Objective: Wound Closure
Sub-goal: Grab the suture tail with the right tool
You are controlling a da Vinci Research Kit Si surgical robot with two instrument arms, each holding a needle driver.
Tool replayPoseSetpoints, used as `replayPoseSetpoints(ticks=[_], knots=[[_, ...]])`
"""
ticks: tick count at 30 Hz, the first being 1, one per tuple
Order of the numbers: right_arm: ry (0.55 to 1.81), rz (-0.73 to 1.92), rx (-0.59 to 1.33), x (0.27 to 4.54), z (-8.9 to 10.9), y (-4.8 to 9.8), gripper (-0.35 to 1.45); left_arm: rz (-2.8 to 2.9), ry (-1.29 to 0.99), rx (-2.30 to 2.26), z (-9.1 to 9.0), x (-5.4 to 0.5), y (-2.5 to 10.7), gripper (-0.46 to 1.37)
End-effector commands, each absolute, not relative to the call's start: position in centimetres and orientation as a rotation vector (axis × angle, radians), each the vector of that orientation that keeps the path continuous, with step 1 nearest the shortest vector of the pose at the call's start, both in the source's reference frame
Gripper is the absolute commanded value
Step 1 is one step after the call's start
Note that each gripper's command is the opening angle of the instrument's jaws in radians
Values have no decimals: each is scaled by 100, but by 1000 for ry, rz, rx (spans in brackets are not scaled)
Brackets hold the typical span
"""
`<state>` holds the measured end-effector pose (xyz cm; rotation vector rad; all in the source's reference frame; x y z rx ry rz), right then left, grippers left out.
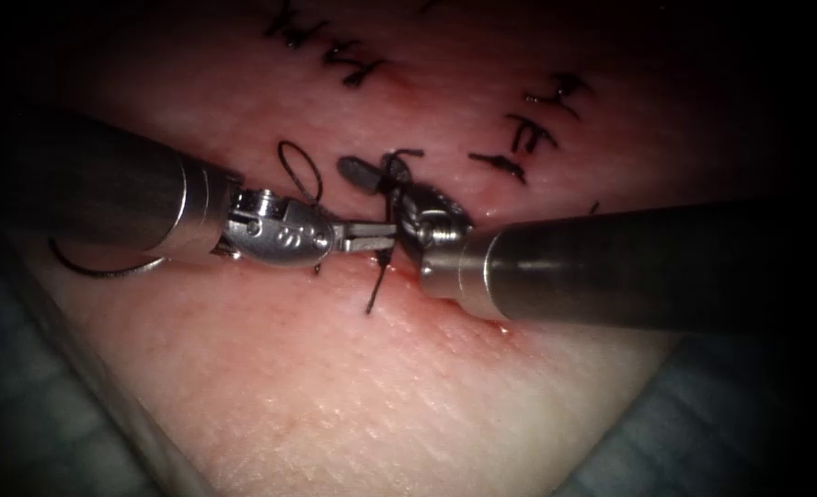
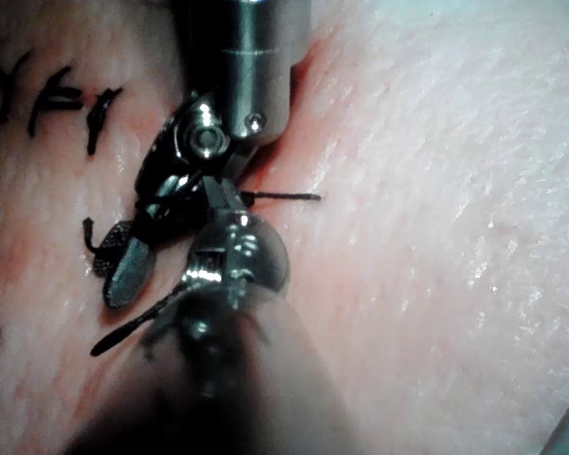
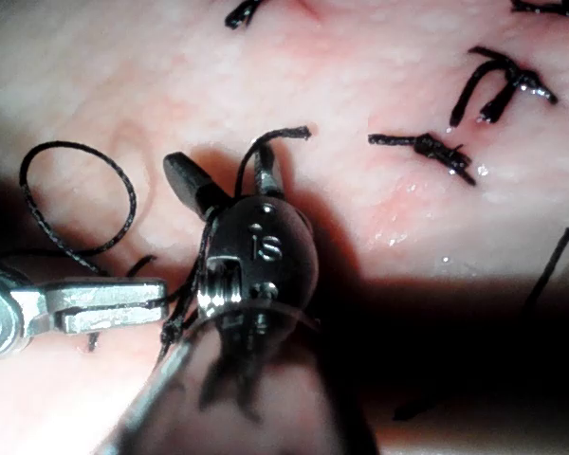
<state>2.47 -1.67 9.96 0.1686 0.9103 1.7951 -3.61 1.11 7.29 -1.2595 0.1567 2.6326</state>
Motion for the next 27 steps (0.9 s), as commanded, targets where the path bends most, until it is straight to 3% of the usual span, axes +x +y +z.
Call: replayPoseSetpoints(ticks=[1,3,6,7,27], knots=[[907,1798,164,247,992,-168,33,2633,155,-1260,729,-361,110,-35],[915,1802,153,246,988,-168,21,2636,152,-1259,729,-361,110,-35],[927,1818,134,245,981,-167,-12,2636,152,-1259,729,-361,110,-35],[935,1819,133,244,977,-166,-32,2636,152,-1259,729,-361,110,-35],[978,1618,-29,239,912,-173,-35,2641,148,-1269,747,-344,123,-35]])
